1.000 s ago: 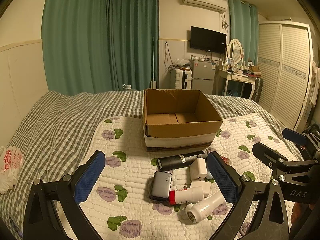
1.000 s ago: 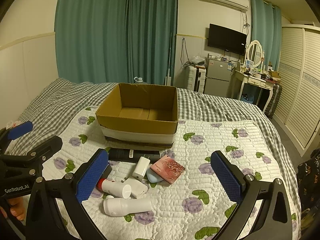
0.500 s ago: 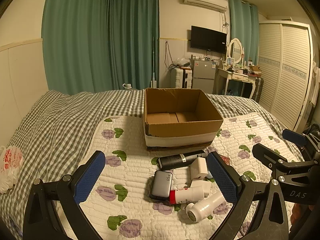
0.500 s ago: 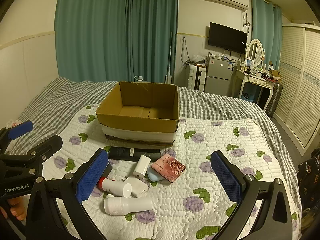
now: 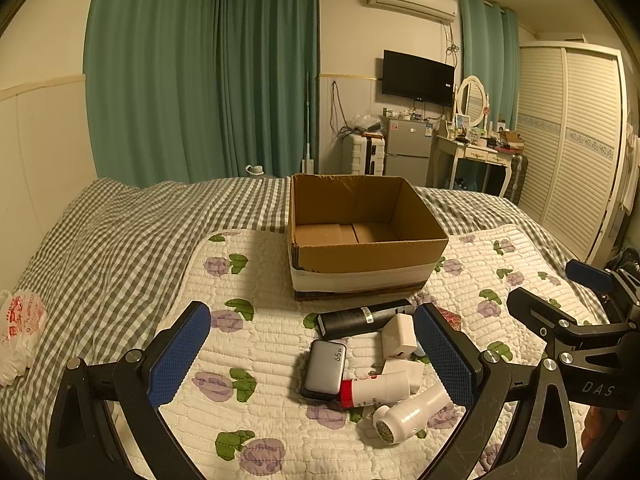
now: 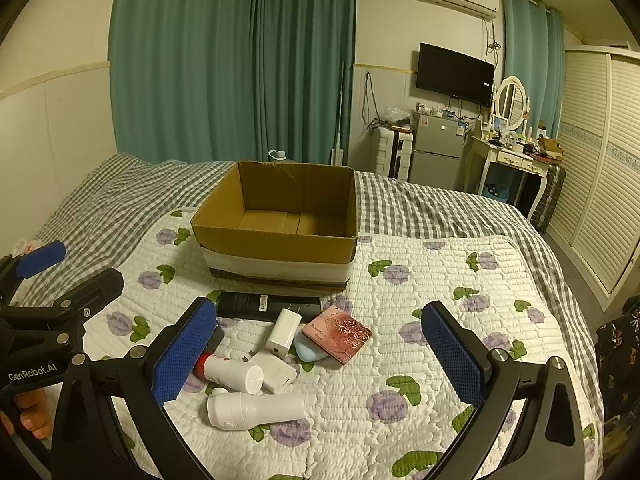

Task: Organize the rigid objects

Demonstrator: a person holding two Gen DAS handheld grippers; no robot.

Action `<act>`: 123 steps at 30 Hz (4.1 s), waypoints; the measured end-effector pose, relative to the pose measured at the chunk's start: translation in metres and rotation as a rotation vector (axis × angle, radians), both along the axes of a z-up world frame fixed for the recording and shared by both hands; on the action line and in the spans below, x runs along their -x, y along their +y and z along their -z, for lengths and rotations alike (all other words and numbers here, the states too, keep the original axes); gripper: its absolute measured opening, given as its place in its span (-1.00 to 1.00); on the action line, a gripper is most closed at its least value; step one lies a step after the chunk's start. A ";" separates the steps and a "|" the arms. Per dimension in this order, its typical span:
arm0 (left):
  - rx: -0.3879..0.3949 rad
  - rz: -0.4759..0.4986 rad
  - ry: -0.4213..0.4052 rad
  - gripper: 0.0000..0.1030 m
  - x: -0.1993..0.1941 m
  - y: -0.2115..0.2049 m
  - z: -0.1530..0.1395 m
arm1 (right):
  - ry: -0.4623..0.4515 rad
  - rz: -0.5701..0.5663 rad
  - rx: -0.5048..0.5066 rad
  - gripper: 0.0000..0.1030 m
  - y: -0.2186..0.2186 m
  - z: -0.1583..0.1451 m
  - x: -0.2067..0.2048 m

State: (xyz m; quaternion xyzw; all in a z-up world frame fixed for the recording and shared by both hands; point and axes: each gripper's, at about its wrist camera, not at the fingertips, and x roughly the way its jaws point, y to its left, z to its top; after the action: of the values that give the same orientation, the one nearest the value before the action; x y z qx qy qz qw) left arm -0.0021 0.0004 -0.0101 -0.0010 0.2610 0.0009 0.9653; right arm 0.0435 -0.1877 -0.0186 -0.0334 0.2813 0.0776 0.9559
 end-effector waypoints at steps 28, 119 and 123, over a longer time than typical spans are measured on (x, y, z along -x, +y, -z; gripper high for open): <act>-0.025 -0.024 0.155 0.97 -0.041 0.002 0.066 | 0.111 0.023 0.023 1.00 0.007 0.042 -0.045; -0.011 0.150 0.218 0.21 -0.271 -0.034 0.006 | 0.132 0.014 -0.124 0.45 -0.002 0.005 -0.263; 0.009 0.119 0.200 0.22 -0.242 -0.027 -0.026 | 0.102 0.022 -0.079 0.47 -0.007 -0.036 -0.230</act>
State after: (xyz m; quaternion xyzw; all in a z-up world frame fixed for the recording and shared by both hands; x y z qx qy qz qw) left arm 0.2396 -0.0266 0.0155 0.0102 0.3556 -0.0575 0.9328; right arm 0.2733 -0.1947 0.0172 0.0117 0.3269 0.0798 0.9416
